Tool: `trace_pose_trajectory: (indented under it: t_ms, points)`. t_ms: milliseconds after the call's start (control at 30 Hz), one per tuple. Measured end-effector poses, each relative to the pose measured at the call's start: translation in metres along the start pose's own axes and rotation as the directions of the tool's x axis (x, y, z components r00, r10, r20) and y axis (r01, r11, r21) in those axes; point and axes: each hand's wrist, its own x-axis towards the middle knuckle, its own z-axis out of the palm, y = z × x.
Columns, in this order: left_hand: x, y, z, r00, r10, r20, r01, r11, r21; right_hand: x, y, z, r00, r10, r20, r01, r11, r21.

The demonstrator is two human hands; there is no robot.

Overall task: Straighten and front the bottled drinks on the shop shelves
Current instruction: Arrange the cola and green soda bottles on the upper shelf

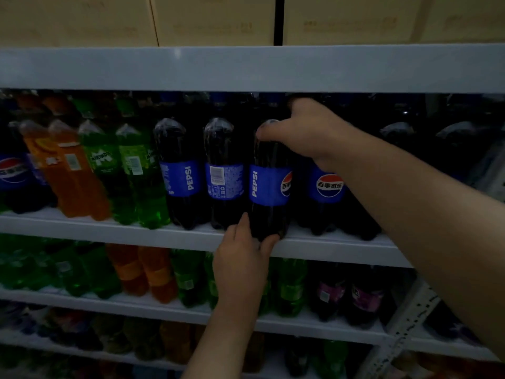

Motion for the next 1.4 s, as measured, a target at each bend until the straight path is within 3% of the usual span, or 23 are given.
trace_pose_trajectory:
  t_ms: [67,133,233,333,600,700,767,800,900,933,1000,1100,1267,1400]
  points:
    - [0.003,-0.002,0.0,0.997,0.012,0.075,-0.01,1.0,-0.024,0.001,0.002,-0.005,1.0,-0.004,0.017,0.004,0.999,-0.036]
    - [0.007,-0.003,-0.002,0.995,0.008,0.102,-0.003,0.998,-0.055,0.002,0.002,-0.005,0.997,-0.055,-0.048,0.042,0.97,-0.24]
    - [0.008,-0.002,-0.003,0.999,0.03,0.032,-0.03,1.0,0.002,0.0,-0.003,0.004,0.97,-0.165,-0.179,0.043,0.841,-0.539]
    - [0.012,-0.001,-0.002,1.0,0.011,0.021,-0.011,1.0,0.0,-0.003,-0.004,0.014,0.947,-0.219,-0.235,0.04,0.806,-0.59]
    - [0.017,-0.01,0.001,0.995,0.091,0.03,-0.092,0.995,0.035,-0.001,-0.008,0.01,0.962,-0.197,-0.186,0.042,0.787,-0.616]
    - [0.017,-0.023,-0.004,0.976,0.152,-0.154,-0.151,0.988,0.019,-0.01,-0.006,0.015,0.944,-0.21,-0.255,0.004,0.779,-0.627]
    - [0.024,-0.032,-0.011,0.947,0.098,-0.306,-0.118,0.992,-0.048,-0.019,-0.001,0.026,0.885,-0.323,-0.335,-0.006,0.712,-0.703]
    - [0.03,-0.034,-0.013,0.947,0.039,-0.318,-0.074,0.992,-0.099,-0.025,0.001,0.034,0.832,-0.419,-0.365,0.01,0.668,-0.744]
    - [0.043,-0.035,-0.015,0.979,-0.034,-0.203,0.014,0.995,-0.097,-0.039,0.003,0.063,0.687,-0.675,-0.269,0.229,0.552,-0.802]
    - [0.045,-0.036,-0.015,0.983,-0.012,-0.181,0.003,0.999,-0.046,-0.038,0.003,0.072,0.683,-0.697,-0.218,0.323,0.556,-0.766]
    - [0.048,-0.039,-0.015,0.988,0.026,-0.155,-0.02,0.999,0.04,-0.03,-0.004,0.082,0.793,-0.579,-0.192,0.384,0.719,-0.58]
    - [0.05,-0.042,-0.015,0.989,0.041,-0.139,-0.028,0.995,0.098,-0.007,-0.02,0.087,0.914,-0.361,-0.184,0.289,0.899,-0.33]
    - [0.049,-0.051,-0.02,0.98,0.134,-0.149,-0.12,0.988,0.097,0.02,-0.038,0.086,0.978,-0.163,-0.129,0.123,0.955,-0.27]
    - [0.049,-0.07,-0.027,0.952,0.248,-0.18,-0.224,0.964,0.144,0.019,-0.033,0.083,0.962,-0.216,-0.169,0.142,0.92,-0.366]
